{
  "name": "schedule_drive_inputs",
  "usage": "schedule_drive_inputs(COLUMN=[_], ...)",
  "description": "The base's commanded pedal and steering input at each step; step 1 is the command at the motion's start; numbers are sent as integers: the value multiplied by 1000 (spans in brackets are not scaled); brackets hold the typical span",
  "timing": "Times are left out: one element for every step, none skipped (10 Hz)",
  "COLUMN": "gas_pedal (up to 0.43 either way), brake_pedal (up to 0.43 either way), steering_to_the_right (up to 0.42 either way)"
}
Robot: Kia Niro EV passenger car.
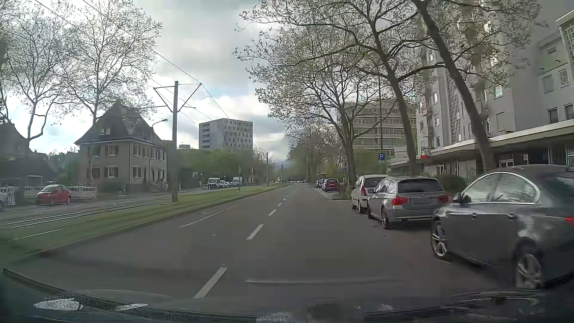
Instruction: Follow the waypoints while adhering to traffic rules and regulations
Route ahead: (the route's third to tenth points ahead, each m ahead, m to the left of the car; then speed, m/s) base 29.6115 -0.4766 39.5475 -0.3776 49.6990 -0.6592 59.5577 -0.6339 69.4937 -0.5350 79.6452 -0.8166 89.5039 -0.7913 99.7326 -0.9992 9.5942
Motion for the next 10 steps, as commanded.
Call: schedule_drive_inputs(gas_pedal=[130,130,130,130,130,130,130,130,130,130], brake_pedal=[0,0,0,0,0,0,0,0,0,0], steering_to_the_right=[5,5,5,4,4,4,4,4,4,4])
